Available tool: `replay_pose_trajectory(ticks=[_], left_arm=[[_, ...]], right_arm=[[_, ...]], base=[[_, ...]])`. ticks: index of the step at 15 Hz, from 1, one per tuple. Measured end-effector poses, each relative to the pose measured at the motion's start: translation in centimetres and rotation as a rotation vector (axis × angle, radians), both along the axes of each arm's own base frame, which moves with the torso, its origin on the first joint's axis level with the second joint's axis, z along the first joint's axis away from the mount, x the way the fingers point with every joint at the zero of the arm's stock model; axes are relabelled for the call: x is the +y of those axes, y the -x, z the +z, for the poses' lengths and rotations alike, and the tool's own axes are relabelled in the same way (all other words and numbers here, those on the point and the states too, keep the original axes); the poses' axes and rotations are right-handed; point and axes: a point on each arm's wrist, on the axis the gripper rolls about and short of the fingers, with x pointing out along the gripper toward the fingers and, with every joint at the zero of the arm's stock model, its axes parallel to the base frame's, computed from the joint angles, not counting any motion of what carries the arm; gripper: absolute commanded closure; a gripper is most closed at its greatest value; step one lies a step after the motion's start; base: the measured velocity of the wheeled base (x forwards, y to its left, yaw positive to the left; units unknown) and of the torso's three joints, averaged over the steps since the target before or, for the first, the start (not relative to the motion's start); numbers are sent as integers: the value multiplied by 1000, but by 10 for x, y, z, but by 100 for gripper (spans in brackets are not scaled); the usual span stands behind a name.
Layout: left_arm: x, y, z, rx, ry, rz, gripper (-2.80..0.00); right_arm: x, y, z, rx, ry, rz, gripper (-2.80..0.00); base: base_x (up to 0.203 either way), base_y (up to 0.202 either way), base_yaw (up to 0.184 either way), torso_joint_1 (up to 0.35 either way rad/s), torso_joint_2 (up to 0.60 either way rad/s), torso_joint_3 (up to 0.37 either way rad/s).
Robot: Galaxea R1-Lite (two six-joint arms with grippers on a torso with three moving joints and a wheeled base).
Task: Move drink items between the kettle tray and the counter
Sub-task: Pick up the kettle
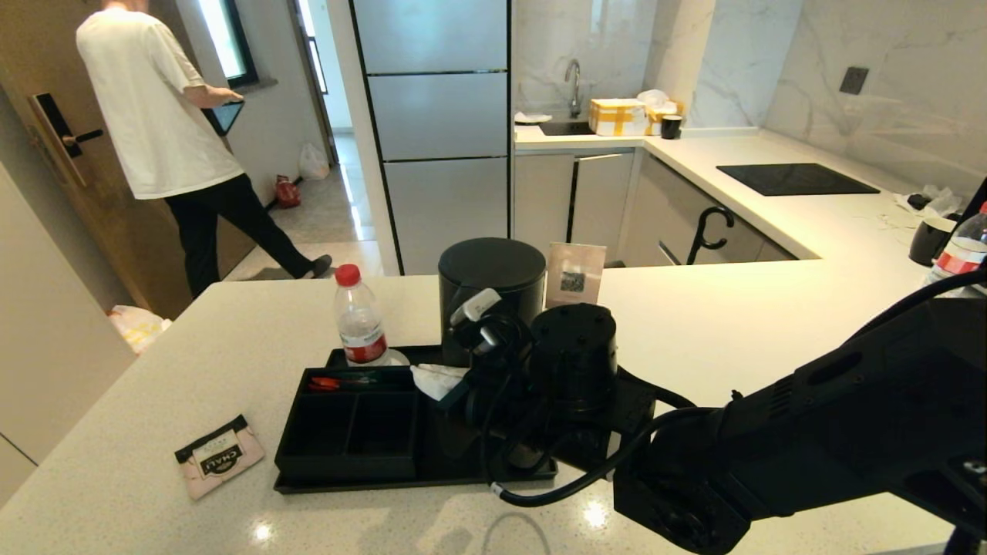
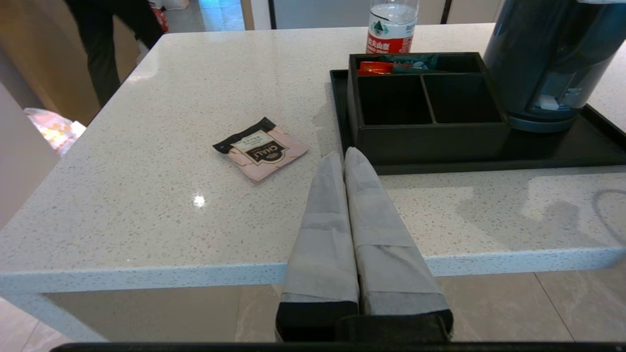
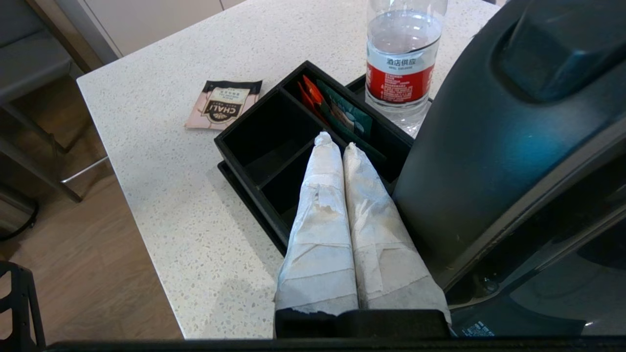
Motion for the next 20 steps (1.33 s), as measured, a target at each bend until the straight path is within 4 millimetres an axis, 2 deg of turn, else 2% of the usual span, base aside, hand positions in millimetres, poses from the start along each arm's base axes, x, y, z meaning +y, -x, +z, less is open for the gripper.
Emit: replay_pose_trajectory(ticks=[14, 20], left_arm=[[0, 0, 0, 0, 0, 0, 0], [0, 0, 0, 0, 0, 0, 0]], right_arm=[[-6, 3, 12, -18, -13, -4, 0], [-5, 2, 4, 4, 13, 2, 0]], base=[[0, 0, 0, 0, 0, 0], [0, 0, 0, 0, 0, 0]])
